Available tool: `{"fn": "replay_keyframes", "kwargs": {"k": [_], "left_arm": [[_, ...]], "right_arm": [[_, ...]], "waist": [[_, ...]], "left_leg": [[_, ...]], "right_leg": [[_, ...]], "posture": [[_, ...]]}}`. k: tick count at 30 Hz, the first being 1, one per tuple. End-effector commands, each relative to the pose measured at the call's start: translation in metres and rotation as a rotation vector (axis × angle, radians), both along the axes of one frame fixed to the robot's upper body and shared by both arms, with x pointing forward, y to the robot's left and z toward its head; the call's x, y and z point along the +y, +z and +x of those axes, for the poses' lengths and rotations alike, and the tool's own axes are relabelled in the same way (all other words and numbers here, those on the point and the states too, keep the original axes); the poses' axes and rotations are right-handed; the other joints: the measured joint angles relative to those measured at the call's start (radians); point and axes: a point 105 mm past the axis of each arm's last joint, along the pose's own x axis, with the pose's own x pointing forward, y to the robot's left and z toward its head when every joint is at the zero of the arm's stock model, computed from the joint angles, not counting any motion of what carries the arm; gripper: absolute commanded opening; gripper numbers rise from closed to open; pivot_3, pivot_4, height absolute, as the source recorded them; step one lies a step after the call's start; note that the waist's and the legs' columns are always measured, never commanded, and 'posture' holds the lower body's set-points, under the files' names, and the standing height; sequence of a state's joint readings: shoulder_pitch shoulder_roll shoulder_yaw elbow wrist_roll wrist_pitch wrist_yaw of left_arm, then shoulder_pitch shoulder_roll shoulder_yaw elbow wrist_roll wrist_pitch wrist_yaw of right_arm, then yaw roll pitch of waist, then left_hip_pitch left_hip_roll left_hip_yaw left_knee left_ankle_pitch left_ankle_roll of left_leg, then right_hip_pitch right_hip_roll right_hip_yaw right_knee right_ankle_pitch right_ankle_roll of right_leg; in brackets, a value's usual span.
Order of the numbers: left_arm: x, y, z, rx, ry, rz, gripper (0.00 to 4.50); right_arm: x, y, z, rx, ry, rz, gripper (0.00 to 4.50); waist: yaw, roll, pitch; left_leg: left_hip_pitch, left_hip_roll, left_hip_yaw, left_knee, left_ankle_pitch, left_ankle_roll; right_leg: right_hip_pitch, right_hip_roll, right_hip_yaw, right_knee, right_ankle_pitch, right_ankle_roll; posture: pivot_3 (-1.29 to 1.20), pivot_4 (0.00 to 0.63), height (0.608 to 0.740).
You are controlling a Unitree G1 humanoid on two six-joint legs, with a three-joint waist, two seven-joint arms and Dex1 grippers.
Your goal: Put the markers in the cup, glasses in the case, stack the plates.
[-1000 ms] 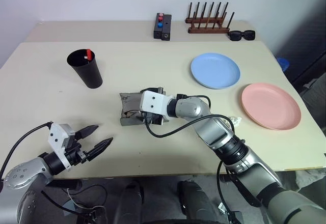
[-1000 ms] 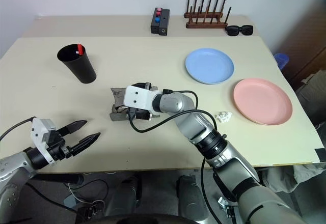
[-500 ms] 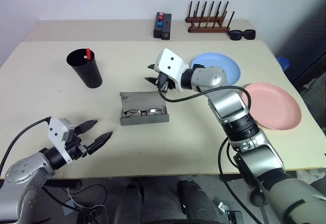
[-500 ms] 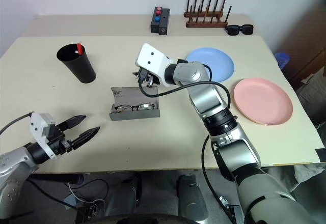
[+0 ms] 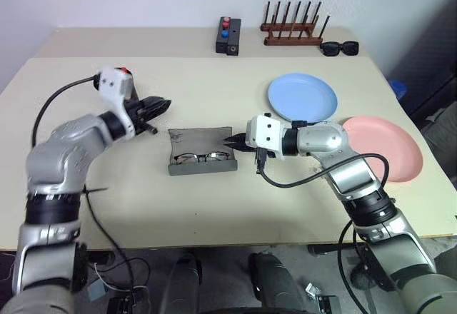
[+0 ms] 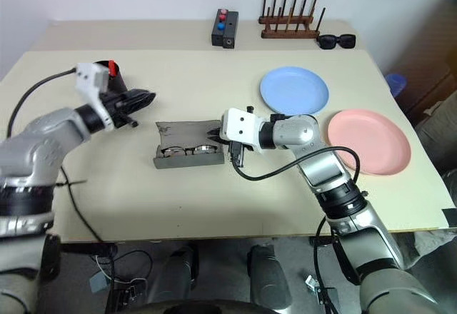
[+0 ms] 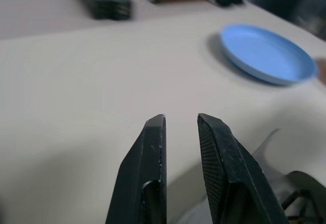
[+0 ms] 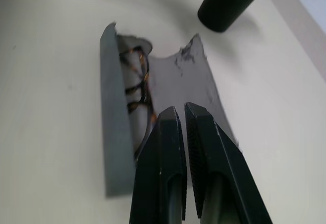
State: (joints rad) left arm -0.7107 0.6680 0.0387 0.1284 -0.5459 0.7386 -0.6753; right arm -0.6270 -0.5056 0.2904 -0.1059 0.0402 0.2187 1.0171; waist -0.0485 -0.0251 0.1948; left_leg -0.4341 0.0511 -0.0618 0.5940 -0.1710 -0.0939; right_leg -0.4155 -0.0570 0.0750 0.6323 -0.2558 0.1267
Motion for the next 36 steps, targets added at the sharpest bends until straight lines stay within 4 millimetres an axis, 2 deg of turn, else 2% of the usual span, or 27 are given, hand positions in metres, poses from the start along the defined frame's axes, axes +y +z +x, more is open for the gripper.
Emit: {"fn": "replay_keyframes", "kwargs": {"k": [1, 5, 12, 16, 20, 24, 28, 31, 32, 36], "left_arm": [[-0.002, -0.021, 0.012, 0.128, -0.032, 0.104, 0.98], [-0.013, -0.032, 0.018, 0.216, -0.118, 0.151, 0.98], [-0.010, -0.045, 0.022, 0.221, -0.168, 0.266, 0.98], [-0.015, -0.039, 0.008, 0.186, -0.287, 0.265, 0.98], [-0.018, -0.031, -0.026, 0.074, -0.462, 0.268, 0.98], [-0.017, -0.036, -0.044, 0.093, -0.485, 0.267, 0.98], [-0.016, -0.055, -0.064, 0.111, -0.522, 0.339, 0.98], [-0.014, -0.063, -0.064, 0.047, -0.460, 0.367, 0.98], [-0.015, -0.060, -0.061, 0.023, -0.427, 0.338, 0.98], [-0.022, -0.026, -0.058, -0.207, -0.342, 0.157, 0.98]], "right_arm": [[-0.010, 0.021, -0.017, -0.029, 0.015, 0.053, 0.20], [-0.026, 0.021, -0.032, 0.000, -0.010, 0.071, 0.20], [-0.046, 0.013, -0.037, 0.057, -0.117, 0.102, 0.20], [-0.051, 0.011, -0.032, 0.059, -0.159, 0.111, 0.20], [-0.054, 0.017, -0.024, 0.055, -0.193, 0.156, 0.20], [-0.054, 0.019, -0.019, 0.061, -0.196, 0.183, 0.20], [-0.059, 0.018, -0.004, 0.061, -0.258, 0.186, 0.20], [-0.077, 0.017, 0.024, 0.065, -0.413, 0.172, 0.20], [-0.082, 0.017, 0.030, 0.068, -0.449, 0.165, 0.20], [-0.104, 0.010, 0.052, 0.021, -0.591, 0.081, 0.20]], "waist": [[0.001, 0.000, 0.000], [0.006, 0.001, 0.000], [0.005, 0.000, 0.000], [0.004, 0.000, 0.000], [0.003, 0.000, 0.000], [0.009, 0.000, 0.000], [0.007, 0.000, 0.000], [0.007, 0.001, 0.000], [0.008, 0.001, 0.000], [0.012, 0.001, 0.000]], "left_leg": [[0.000, 0.000, 0.000, -0.001, 0.000, 0.000], [-0.001, 0.000, -0.001, -0.002, 0.000, 0.000], [-0.001, 0.000, 0.000, 0.000, 0.000, 0.000], [-0.001, 0.000, 0.000, 0.001, 0.000, 0.000], [-0.001, 0.000, 0.000, 0.000, 0.000, 0.000], [-0.001, 0.000, 0.000, 0.001, 0.000, 0.000], [-0.001, 0.000, 0.000, 0.003, 0.000, 0.000], [-0.001, 0.000, 0.000, 0.003, 0.000, 0.000], [0.000, 0.000, 0.001, 0.003, 0.000, 0.000], [-0.001, 0.000, 0.000, 0.003, 0.000, 0.000]], "right_leg": [[0.000, 0.000, 0.000, 0.000, -0.001, 0.001], [-0.001, 0.000, -0.001, 0.001, -0.001, 0.002], [-0.001, 0.000, 0.000, 0.001, -0.003, -0.002], [-0.001, 0.000, 0.000, 0.001, -0.003, -0.002], [-0.001, 0.000, 0.000, 0.001, -0.003, -0.002], [-0.001, 0.000, 0.000, 0.002, -0.003, -0.002], [0.001, -0.001, 0.000, 0.002, -0.003, -0.003], [0.001, -0.001, 0.000, 0.002, -0.003, -0.003], [0.001, -0.001, 0.001, 0.002, -0.003, -0.003], [0.001, -0.001, 0.000, 0.002, -0.003, -0.003]], "posture": [[0.00, 0.150, 0.740], [0.00, 0.150, 0.740], [0.00, 0.150, 0.740], [0.00, 0.150, 0.740], [0.00, 0.150, 0.740], [0.00, 0.150, 0.740], [0.00, 0.150, 0.740], [0.00, 0.150, 0.740], [0.00, 0.150, 0.740], [0.00, 0.150, 0.740]]}}
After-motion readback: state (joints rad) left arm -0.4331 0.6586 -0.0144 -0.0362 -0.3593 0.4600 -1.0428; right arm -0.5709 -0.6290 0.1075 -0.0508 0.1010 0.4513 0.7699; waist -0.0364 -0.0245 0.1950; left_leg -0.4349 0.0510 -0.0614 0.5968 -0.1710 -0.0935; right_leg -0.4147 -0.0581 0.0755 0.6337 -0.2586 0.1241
